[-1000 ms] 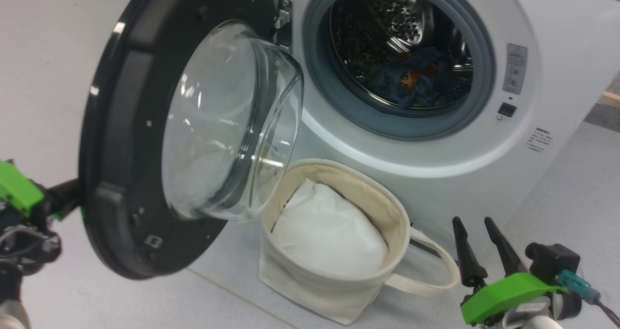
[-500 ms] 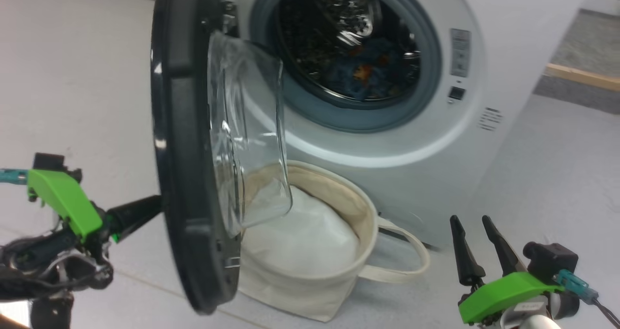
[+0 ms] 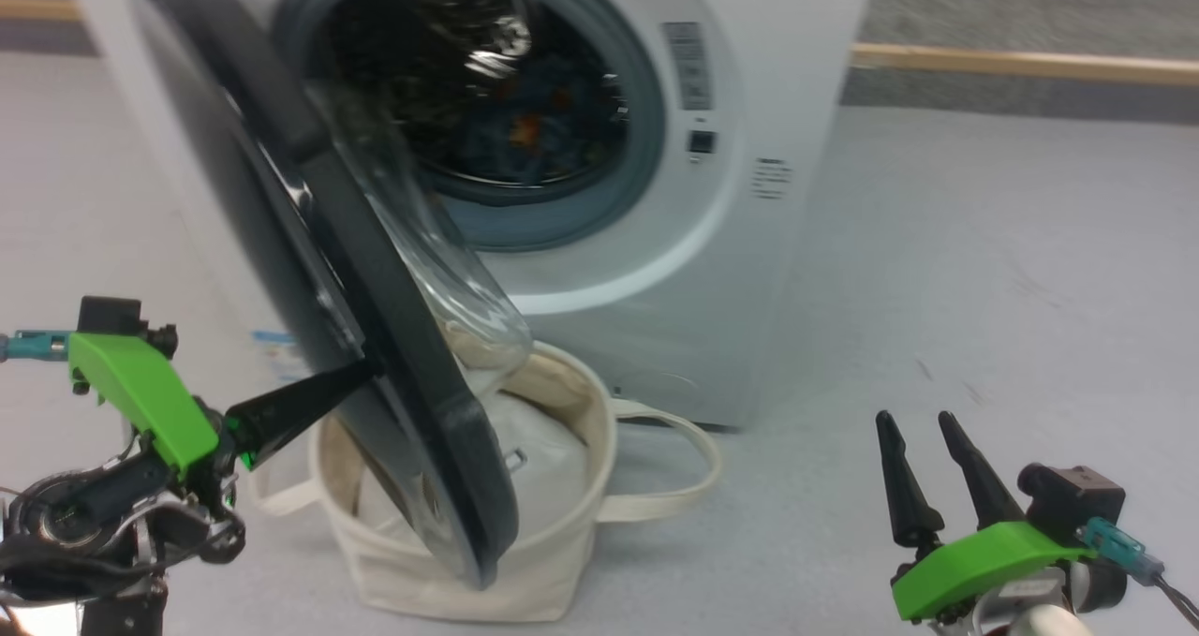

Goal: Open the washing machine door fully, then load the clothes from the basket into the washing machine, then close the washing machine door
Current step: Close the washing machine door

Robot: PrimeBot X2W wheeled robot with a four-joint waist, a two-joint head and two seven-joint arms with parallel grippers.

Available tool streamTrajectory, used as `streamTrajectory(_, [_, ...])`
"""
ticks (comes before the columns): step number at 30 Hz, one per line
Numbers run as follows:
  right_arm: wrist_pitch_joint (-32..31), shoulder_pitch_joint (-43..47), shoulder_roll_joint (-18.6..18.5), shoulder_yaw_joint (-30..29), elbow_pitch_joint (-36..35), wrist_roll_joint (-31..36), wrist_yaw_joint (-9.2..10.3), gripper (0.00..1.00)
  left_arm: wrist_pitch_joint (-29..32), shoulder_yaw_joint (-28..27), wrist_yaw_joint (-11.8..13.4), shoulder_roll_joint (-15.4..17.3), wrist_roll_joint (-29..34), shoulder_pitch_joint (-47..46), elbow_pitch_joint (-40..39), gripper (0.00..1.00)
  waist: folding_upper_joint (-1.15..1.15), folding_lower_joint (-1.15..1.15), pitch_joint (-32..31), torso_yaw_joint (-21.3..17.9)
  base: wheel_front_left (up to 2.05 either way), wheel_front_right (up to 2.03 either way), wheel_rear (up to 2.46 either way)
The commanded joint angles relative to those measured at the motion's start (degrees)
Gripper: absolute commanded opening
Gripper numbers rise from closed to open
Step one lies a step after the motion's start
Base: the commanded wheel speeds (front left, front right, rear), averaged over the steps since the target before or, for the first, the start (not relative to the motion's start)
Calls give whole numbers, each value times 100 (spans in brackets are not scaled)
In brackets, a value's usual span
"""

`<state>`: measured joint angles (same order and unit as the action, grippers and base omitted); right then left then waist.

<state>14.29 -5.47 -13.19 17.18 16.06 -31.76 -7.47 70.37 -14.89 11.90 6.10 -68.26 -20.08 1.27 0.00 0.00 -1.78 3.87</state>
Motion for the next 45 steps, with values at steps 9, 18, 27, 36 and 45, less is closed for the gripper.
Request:
streamTrajectory(9, [71, -343, -73, 29, -231, 104, -2, 100, -672, -355, -232, -36, 50, -487, -104, 0, 0, 0, 287, -1182, 0, 0, 0])
streamTrajectory(18, [71, -468, -17, 48, -241, 103, -2, 100, -1234, -564, -454, -37, 132, -828, 317, 0, 0, 0, 445, -1666, 0, 0, 0])
streamTrajectory(27, [71, -578, -7, 82, -241, 101, -2, 100, -1871, -787, -817, 19, 206, -1223, 949, 0, 0, 0, 511, -2008, 0, 0, 0])
streamTrajectory(36, [71, -575, -43, 47, -262, 79, -2, 100, -2103, -796, -1056, 59, 237, -1441, 1430, 0, 0, 0, 549, -2015, 0, 0, 0])
streamTrajectory(45, [71, -568, -34, 74, -249, 53, -2, 100, -1934, -621, -1053, 71, 311, -1343, 1570, 100, 0, 0, 506, -1519, 0, 0, 0])
